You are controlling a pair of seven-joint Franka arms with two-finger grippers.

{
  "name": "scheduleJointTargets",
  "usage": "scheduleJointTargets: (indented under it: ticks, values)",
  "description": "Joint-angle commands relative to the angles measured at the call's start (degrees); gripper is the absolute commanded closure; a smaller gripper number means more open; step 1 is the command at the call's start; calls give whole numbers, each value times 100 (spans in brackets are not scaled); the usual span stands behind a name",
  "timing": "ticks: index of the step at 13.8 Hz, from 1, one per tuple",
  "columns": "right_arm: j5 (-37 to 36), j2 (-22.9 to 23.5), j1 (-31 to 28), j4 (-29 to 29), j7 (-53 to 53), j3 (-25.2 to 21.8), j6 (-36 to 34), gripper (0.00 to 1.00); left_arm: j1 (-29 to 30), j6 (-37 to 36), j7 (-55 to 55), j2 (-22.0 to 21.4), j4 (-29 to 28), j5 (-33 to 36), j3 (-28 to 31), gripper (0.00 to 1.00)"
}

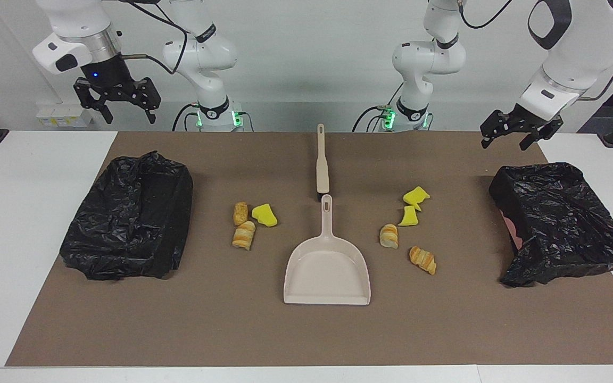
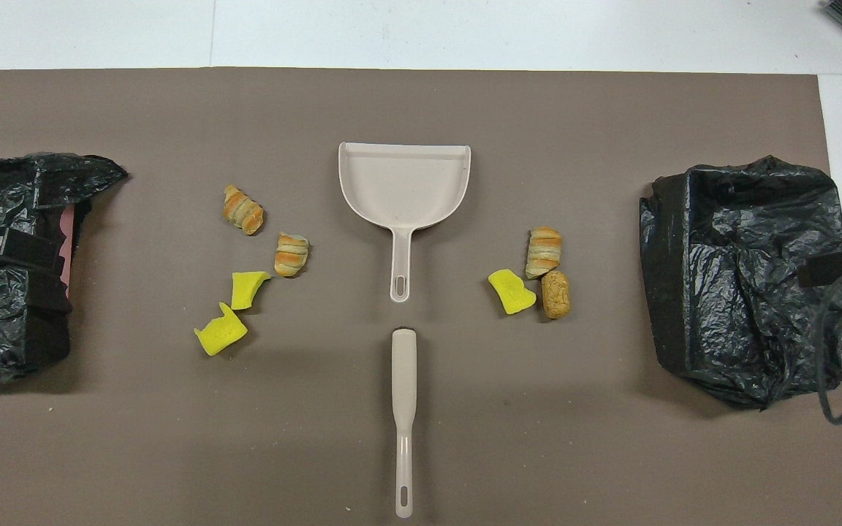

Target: Sweep and dump trash in bin

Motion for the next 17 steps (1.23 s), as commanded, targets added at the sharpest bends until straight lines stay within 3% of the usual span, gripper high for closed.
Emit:
scheduleJointTargets:
  ticks: [1, 17]
  values:
    - [127, -85, -27, -71, -122, -6, 27, 0, 28, -96, 105, 33, 106, 59, -12, 0]
    - [75, -138, -27, -80, -139, -24, -237, 0, 28, -79, 96, 6, 18, 41, -12, 0]
